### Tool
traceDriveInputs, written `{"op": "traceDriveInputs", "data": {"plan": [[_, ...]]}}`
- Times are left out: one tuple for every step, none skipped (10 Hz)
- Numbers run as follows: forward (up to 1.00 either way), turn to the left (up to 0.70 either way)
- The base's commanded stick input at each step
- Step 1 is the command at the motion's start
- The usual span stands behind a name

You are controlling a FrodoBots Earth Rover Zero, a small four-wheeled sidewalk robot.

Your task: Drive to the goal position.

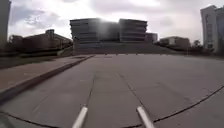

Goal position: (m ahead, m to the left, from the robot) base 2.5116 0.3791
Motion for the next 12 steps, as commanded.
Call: {"op": "traceDriveInputs", "data": {"plan": [[1.0, 0.0], [1.0, 0.0], [1.0, 0.0], [1.0, 0.0], [1.0, 0.0], [1.0, 0.0], [1.0, 0.0], [1.0, 0.0], [1.0, 0.0], [1.0, 0.0], [1.0, 0.0], [1.0, 0.0]]}}
